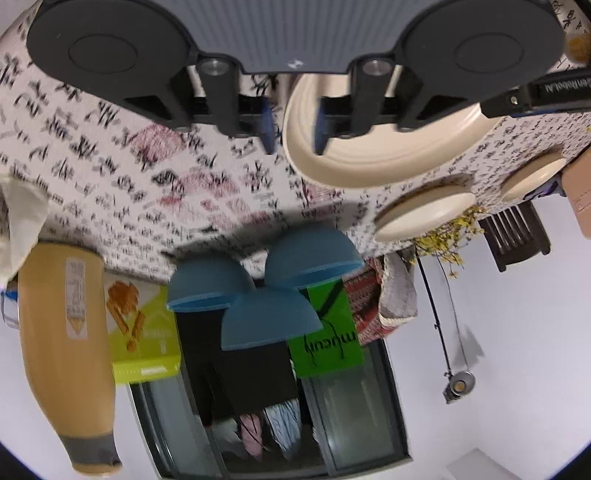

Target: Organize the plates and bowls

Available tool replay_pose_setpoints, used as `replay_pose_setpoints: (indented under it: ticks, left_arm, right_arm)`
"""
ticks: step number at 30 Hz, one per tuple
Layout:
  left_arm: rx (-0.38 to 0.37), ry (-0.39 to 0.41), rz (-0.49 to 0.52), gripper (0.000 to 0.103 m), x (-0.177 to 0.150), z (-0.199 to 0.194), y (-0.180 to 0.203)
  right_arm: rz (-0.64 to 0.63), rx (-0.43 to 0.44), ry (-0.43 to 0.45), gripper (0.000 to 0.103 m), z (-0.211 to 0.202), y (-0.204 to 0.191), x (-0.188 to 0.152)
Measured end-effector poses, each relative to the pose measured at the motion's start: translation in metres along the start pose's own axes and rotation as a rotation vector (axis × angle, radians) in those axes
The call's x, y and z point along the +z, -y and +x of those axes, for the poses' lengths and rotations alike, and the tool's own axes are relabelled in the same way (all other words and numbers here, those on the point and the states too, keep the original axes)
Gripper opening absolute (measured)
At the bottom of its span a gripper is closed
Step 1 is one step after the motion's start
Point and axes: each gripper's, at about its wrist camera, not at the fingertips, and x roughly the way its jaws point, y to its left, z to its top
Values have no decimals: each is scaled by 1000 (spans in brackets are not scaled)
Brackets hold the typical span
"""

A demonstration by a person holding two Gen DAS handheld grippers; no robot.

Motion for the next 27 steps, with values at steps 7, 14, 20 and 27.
replay_pose_setpoints:
  ticks: [7,14,20,27]
  left_arm:
    - [36,122,-51,103,14,-18,-36]
    - [96,190,-91,103,21,-28,-77]
    - [124,217,-105,103,19,-29,-98]
    - [113,217,-152,103,12,-24,-106]
  right_arm:
    - [-25,-5,101,102,-6,9,20]
    - [-58,-19,125,103,13,11,32]
    - [-36,0,101,103,28,15,35]
    - [-35,25,82,103,31,15,31]
